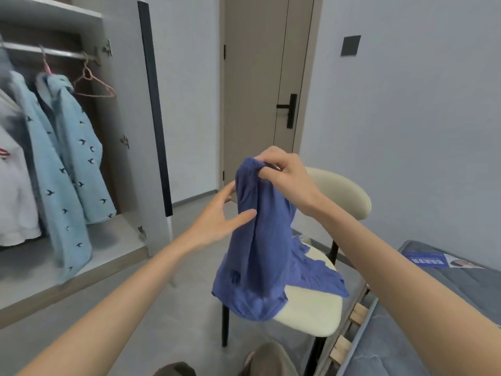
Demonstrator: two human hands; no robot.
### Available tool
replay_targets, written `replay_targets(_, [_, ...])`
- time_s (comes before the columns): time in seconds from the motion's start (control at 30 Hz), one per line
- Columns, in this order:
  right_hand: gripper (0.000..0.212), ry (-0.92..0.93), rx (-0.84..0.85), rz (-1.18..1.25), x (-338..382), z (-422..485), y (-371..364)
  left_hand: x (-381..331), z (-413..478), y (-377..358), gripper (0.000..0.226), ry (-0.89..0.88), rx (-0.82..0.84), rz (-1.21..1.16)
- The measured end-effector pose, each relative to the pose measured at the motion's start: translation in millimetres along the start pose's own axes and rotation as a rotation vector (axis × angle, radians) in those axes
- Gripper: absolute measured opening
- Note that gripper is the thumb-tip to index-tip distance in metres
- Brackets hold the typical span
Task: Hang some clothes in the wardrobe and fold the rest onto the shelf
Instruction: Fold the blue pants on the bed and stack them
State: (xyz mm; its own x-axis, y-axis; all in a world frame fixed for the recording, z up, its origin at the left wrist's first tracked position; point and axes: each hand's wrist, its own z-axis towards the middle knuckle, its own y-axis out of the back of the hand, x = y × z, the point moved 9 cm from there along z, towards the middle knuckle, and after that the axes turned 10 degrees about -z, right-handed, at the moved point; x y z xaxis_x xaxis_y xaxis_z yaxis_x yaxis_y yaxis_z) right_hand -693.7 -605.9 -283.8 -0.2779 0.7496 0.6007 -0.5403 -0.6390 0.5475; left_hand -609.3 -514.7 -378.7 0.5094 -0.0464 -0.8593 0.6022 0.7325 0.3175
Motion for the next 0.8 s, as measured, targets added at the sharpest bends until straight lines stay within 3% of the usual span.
replay_targets(0.2, [0.032,0.051,0.024,0.152,59.0,21.6,-21.8,-33.8,-16.3,57.3,0.037,-0.023,-0.136,-0.043])
replay_targets(0.3, [0.033,0.039,-0.004,0.126,58.4,33.2,-33.3,-35.1,-27.3,84.2,0.037,0.009,-0.154,-0.047])
replay_targets(0.5, [0.018,0.015,0.120,-0.261,34.5,43.5,-76.5,-24.6,-47.4,136.4,0.041,0.071,-0.228,0.001])
replay_targets(0.6, [0.011,0.023,0.141,-0.421,27.5,47.9,-90.7,-17.9,-51.5,163.0,0.032,0.100,-0.237,0.248])
replay_targets(0.7, [0.026,-0.026,0.077,-0.307,26.0,61.1,-91.9,-11.7,-54.5,187.8,0.027,0.138,-0.258,0.302])
replay_targets(0.8, [0.027,-0.122,0.182,-0.091,22.4,73.8,-114.0,-1.4,-61.8,215.6,0.048,0.238,-0.326,0.069])
